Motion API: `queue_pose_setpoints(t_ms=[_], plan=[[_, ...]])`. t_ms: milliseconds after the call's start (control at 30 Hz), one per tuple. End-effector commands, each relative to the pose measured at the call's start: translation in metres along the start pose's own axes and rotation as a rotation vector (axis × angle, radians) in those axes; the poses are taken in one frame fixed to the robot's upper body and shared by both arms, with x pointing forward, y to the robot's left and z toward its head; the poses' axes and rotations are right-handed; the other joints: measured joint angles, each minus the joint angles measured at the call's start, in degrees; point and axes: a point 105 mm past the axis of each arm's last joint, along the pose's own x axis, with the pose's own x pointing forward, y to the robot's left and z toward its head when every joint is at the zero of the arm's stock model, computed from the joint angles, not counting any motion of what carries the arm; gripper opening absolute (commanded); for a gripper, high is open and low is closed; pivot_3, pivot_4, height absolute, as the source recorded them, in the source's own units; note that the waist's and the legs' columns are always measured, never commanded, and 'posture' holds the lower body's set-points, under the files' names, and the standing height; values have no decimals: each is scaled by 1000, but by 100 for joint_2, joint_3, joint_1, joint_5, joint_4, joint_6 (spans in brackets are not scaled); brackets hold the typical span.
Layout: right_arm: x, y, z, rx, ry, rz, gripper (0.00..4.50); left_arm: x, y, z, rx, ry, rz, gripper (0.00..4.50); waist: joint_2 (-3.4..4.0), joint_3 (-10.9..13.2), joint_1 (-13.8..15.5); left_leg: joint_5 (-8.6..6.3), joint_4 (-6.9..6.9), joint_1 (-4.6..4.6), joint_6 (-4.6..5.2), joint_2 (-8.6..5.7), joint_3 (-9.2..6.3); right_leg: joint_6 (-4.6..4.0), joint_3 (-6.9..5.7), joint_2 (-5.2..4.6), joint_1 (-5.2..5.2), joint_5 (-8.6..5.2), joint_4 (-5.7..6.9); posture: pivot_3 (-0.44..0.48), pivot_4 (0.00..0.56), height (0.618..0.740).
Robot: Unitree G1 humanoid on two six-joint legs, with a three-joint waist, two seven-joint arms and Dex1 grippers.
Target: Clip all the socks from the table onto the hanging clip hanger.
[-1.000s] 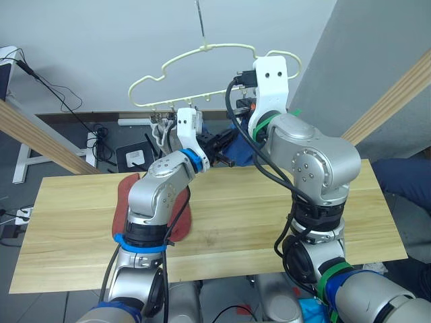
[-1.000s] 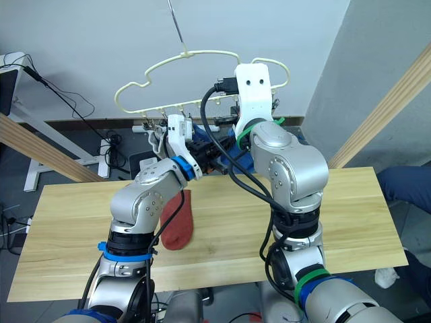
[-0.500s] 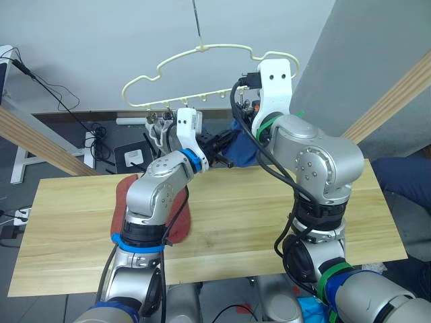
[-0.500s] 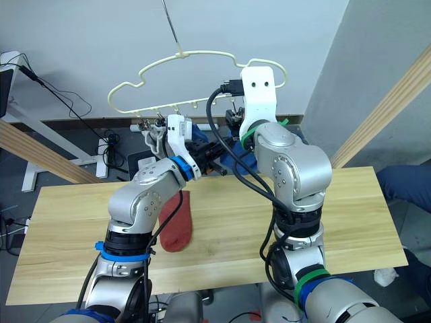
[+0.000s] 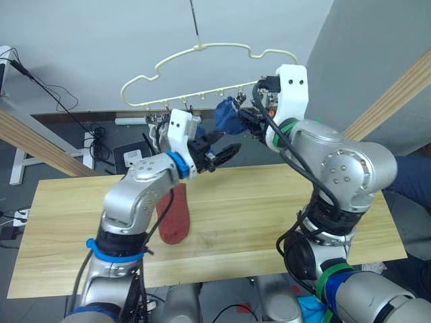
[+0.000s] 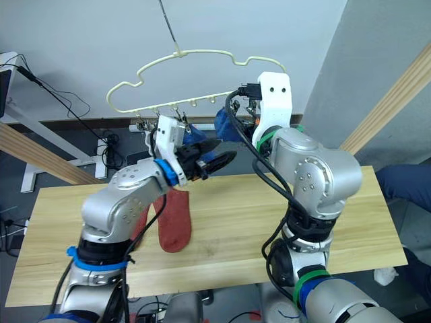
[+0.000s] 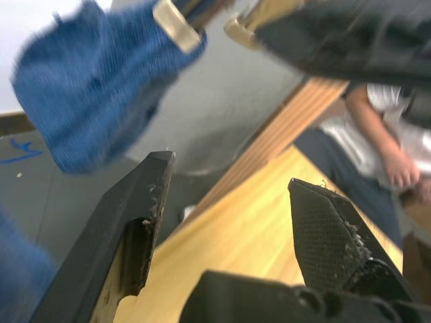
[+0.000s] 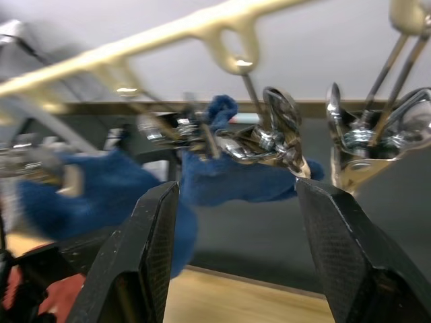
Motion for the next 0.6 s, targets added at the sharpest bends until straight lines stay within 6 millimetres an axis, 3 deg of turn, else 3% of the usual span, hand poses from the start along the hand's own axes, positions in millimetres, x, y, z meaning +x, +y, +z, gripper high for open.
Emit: queue_pose_setpoints(t_ms=[33, 233, 600], plan=[[-11, 12, -5, -30, -27, 94, 2847, -9, -13, 12, 43, -33, -57, 3119, 0, 0, 4, 0, 1, 0, 0, -1, 0, 0, 0, 0, 1, 0, -2, -250, 380, 740], [-32, 7, -18, -155, -18, 149, 2847, -44, -15, 24, 100, -39, -100, 3119, -1, 0, 13, 0, 6, 0, 0, -4, 3, 2, 3, -3, 2, 0, 0, -246, 359, 740], [-32, -11, -17, -248, -88, -15, 2847, -90, -2, 76, 223, -106, -120, 3119, -11, -8, 27, 1, 7, 1, -2, -5, 4, 3, 3, -1, 1, -1, 1, -191, 314, 740]])
